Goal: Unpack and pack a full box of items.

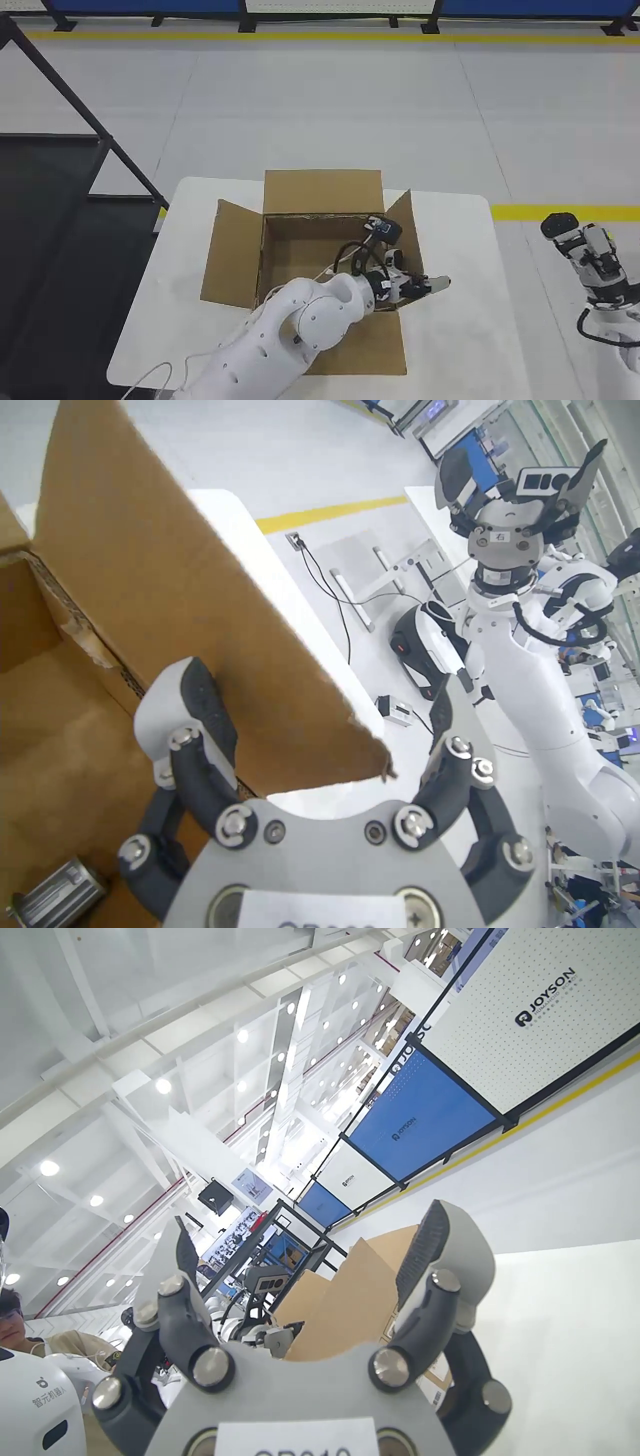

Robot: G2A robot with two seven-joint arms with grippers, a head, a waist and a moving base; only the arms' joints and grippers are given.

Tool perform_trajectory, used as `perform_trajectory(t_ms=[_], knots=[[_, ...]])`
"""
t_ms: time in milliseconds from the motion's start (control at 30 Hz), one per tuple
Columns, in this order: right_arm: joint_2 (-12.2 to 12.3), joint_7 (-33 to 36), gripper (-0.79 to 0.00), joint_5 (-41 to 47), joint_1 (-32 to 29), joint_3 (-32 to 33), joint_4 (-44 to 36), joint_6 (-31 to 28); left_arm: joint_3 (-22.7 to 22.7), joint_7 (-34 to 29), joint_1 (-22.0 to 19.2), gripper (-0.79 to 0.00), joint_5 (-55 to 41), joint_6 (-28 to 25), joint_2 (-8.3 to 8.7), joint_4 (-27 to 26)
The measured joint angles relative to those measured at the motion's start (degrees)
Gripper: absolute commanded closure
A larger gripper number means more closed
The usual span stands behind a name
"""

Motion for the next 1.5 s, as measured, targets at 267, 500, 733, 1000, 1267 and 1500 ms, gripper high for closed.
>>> perform_trajectory(t_ms=[267,500,733,1000,1267,1500], knots=[[0.07,-0.12,-0.785,-0.23,0.57,-0.33,0.50,0.68,-0.09,0.09,0.12,-0.785,0.91,0.07,0.05,-0.30],[0.04,-0.68,-0.785,-0.61,0.19,-1.01,-0.49,1.54,1.96,-0.66,-0.34,-0.785,2.63,0.71,-0.85,1.21],[0.22,-2.01,-0.785,-0.50,-1.27,-1.26,-0.27,0.41,6.57,-1.16,-5.18,-0.785,0.45,1.04,-4.28,8.87],[0.53,-2.83,-0.785,1.95,-2.95,-0.01,1.22,-1.48,10.08,-2.83,-9.93,-0.785,-4.04,3.63,-8.62,18.88],[0.85,-2.60,-0.785,3.05,-3.42,0.08,1.64,-2.46,11.41,-2.61,-12.13,-0.785,-5.09,3.71,-11.62,24.06],[0.70,-4.35,-0.785,5.10,-3.37,-1.00,1.68,-5.54,9.82,2.74,-10.43,-0.785,-1.11,1.89,-11.70,21.06]])
